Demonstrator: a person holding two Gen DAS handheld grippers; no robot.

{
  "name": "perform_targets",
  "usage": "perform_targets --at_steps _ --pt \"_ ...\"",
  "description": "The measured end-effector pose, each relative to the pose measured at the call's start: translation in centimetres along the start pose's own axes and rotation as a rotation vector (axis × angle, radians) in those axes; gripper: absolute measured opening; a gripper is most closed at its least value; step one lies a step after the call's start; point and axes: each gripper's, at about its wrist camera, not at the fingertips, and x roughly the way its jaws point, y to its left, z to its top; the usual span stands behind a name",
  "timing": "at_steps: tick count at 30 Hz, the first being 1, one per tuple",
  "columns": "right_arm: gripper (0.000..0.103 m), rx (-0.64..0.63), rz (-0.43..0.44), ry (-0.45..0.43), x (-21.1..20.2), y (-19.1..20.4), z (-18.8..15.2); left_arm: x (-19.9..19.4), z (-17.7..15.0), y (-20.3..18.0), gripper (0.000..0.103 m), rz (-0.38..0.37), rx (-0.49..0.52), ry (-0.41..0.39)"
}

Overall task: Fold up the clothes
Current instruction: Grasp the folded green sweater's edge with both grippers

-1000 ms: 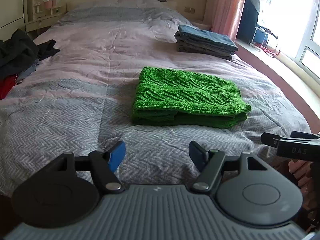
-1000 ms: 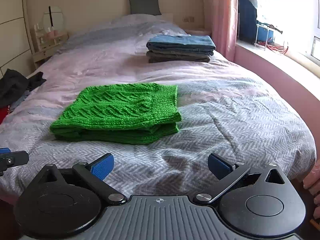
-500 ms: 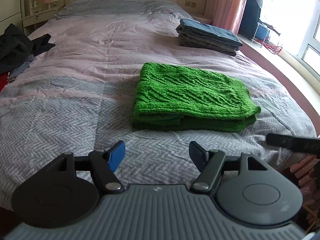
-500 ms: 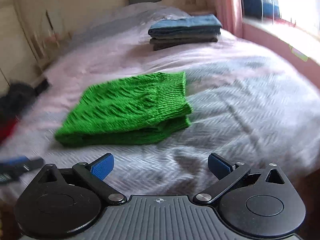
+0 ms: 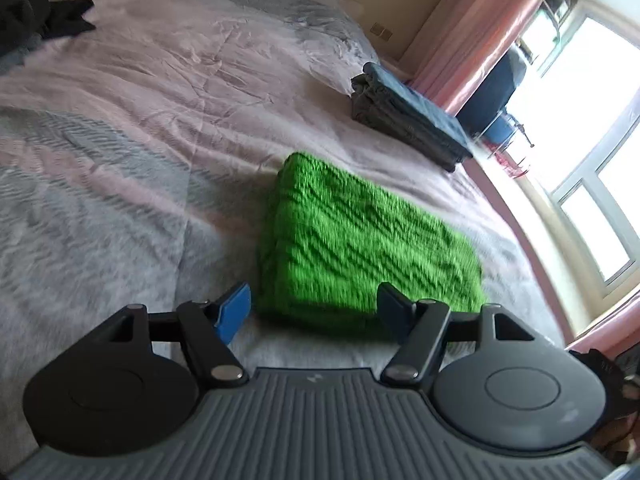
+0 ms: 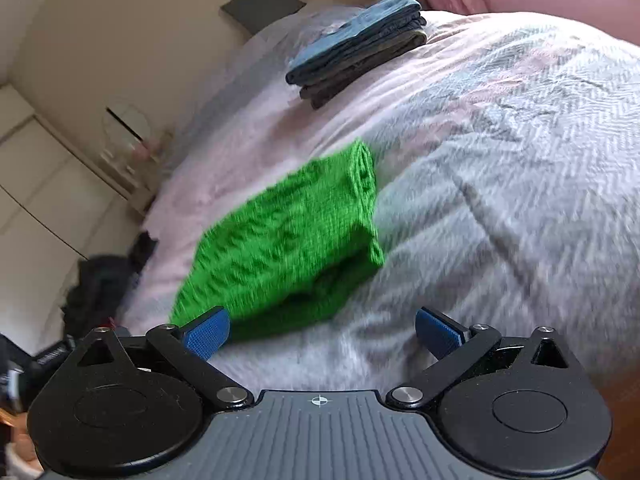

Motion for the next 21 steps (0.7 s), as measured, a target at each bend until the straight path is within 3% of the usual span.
perform_targets --at_steps 6,8,11,17,19,21 --pt "0.100 0.033 0.035 -0.008 1.4 -1.1 3.4 3.4 3.3 3.0 0.066 -0.109 -0.137 0.088" --pt "0.091 0.078 0.040 0.003 2.3 -1.8 4.0 4.6 3.8 3.6 0.066 -0.118 -0.160 0.126" --pt "0.090 0.146 0.047 0.018 3.7 -2.9 4.8 6.2 4.1 4.2 0.065 -0.120 -0.170 0.175" --pt "0.090 0.146 0.065 0.057 6.0 -4.0 6.3 8.8 4.0 5.3 0.064 -0.169 -0.216 0.239" --pt "0.085 0.154 0.075 0.077 6.8 -4.5 6.9 9.6 4.0 5.6 0.063 -0.192 -0.236 0.257" --pt "0.073 0.172 0.084 0.110 7.7 -5.1 7.1 10.3 4.0 5.9 0.064 -0.212 -0.251 0.273"
